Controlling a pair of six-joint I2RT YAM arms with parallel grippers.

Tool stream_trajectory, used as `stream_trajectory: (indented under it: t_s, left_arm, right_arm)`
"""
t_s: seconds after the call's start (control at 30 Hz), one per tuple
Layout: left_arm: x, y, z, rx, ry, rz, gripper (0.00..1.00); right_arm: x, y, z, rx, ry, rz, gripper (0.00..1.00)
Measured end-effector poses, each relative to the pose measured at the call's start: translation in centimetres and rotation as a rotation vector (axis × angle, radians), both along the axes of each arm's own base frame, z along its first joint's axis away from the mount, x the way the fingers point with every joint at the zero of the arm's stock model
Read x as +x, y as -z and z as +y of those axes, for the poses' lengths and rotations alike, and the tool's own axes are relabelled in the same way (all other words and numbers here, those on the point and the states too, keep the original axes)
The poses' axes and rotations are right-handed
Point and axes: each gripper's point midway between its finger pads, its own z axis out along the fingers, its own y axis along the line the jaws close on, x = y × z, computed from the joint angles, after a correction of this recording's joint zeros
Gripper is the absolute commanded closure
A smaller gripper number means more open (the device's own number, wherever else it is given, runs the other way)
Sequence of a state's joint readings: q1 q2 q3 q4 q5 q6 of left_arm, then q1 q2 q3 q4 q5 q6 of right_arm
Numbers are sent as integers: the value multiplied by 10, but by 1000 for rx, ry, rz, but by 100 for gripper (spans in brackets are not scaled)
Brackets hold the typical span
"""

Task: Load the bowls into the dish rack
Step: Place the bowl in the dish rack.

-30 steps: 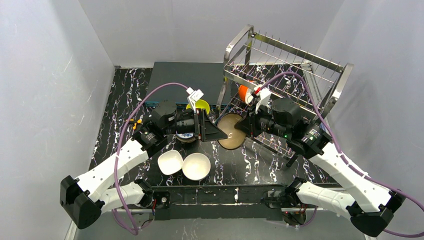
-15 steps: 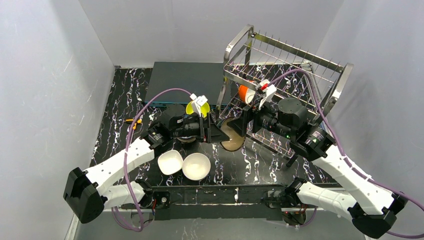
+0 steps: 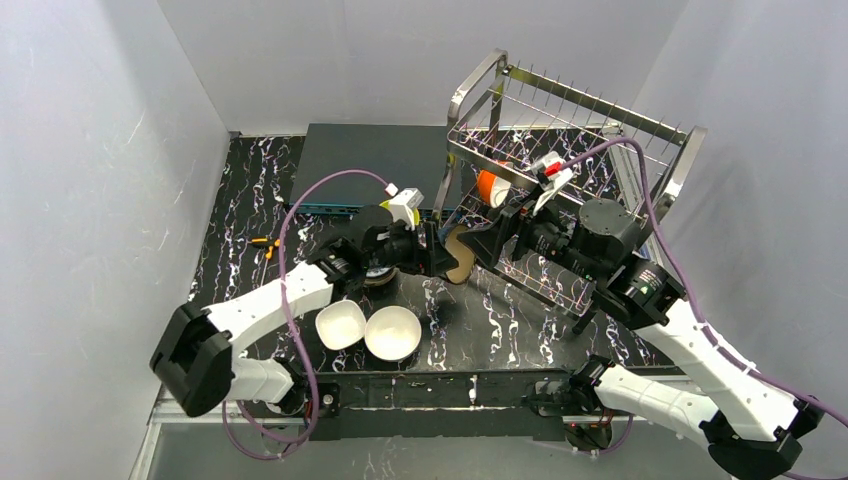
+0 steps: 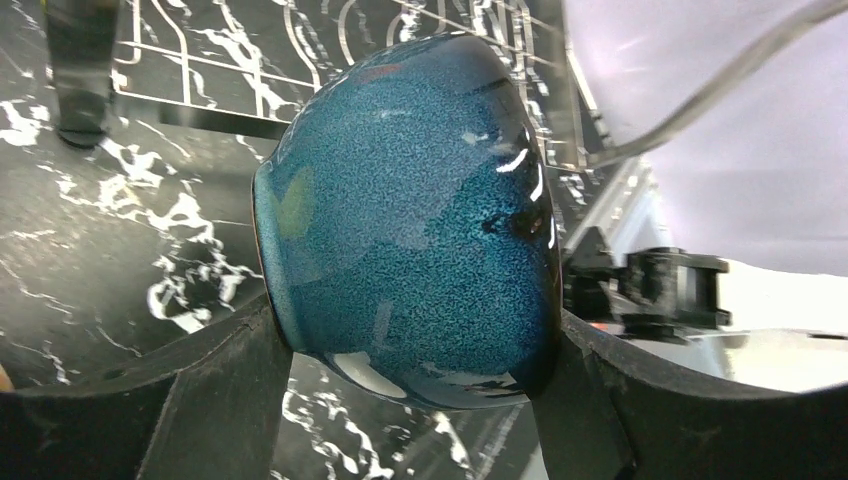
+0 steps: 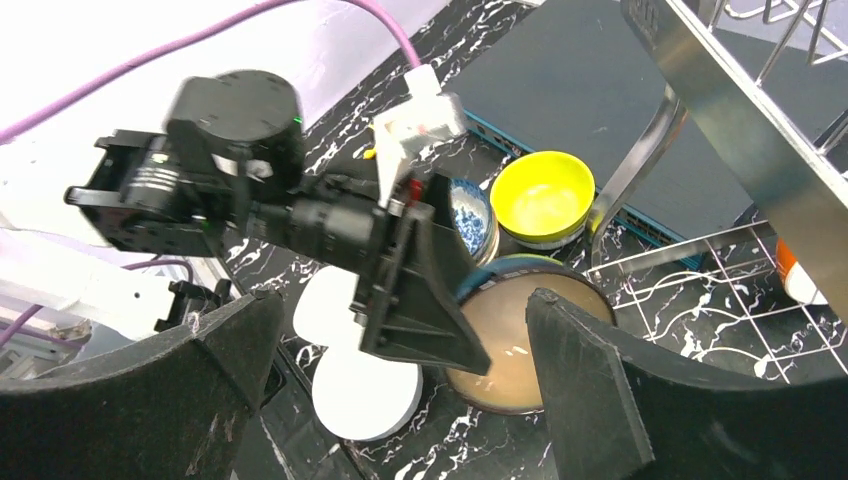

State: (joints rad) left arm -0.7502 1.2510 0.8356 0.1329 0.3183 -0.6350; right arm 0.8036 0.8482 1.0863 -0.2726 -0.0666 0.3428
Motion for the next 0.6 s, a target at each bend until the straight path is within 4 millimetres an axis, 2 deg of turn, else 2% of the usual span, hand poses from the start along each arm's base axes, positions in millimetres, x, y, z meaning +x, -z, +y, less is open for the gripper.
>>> stream_trajectory:
  t_s: [0.13,0.23,0.47,0.6]
  left_arm:
    - [19,24,-6,91,2,-54,100]
    - [30,31,-10,137,14,-111,100]
    - [55,19,-25,186,31,-295,100]
    - [63,15,-33,212,28,-353,100]
  right_arm:
    - [0,-5,-1,7,0,-7,1]
    - [-1,-6,-1,8,1,-8,1]
    - [-4,-9,-7,13,13,-16,1]
    - [-4,-10,-9,14,16,-18,1]
